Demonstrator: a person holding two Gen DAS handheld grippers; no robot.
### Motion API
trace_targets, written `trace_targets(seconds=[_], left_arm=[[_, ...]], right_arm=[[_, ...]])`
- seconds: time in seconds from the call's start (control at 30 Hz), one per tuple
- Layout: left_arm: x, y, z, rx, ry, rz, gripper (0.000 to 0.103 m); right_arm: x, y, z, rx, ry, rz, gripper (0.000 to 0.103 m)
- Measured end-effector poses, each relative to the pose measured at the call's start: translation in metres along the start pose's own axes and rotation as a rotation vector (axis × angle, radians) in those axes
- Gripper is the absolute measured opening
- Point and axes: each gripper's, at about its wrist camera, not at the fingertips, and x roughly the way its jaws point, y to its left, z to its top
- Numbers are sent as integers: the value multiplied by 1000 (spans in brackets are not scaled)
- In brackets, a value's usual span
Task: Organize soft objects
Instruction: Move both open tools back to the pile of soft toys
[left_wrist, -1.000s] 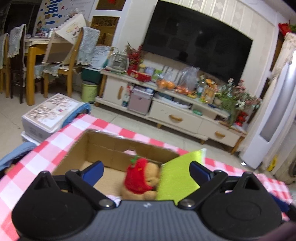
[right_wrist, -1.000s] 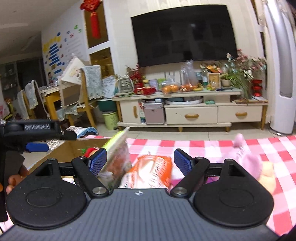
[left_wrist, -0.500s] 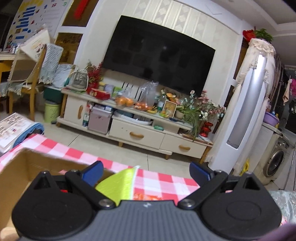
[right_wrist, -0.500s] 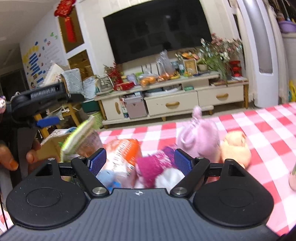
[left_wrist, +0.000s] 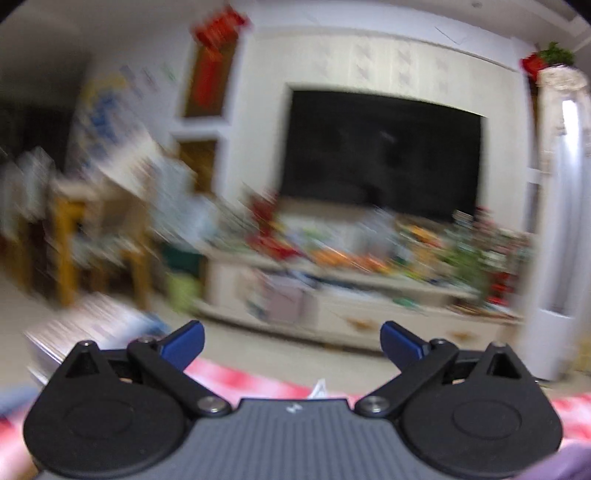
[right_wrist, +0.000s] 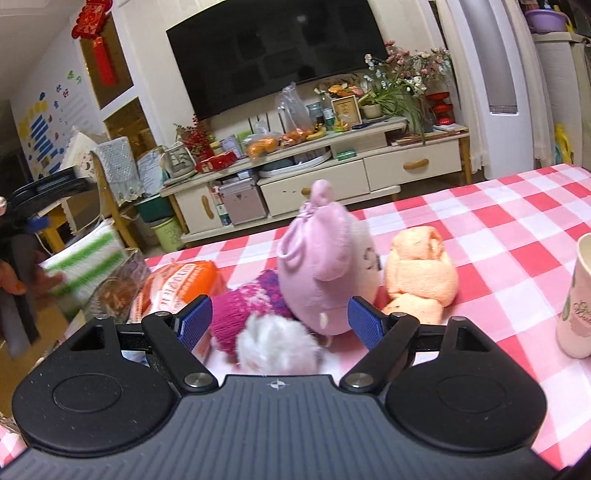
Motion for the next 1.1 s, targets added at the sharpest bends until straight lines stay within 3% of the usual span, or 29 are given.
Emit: trace_targets(seconds=[0.1,0.2,0.3,0.6,0.77,1.1], left_arm=[[-4,26,8,45,-59,147,101],[-11,40,12,44,-41,162,101],[-18,39,12,8,8,115,101],[-41,1,-2,80,80,-44,102],[-48,-8,-8,82,105,-105,102],[-66,-47,-27,194,162,-258,102]], right_arm=[[-6,0,-7,-10,-11,-21,101],[-6,0,-9,0,-15,-36,101],[-6,2,-12,15,-10,-57,101],[-3,6,-21,27,22,-87,101],[-6,5,-27,31,48,-66,101],[15,21,-40,-60,129,12,101]])
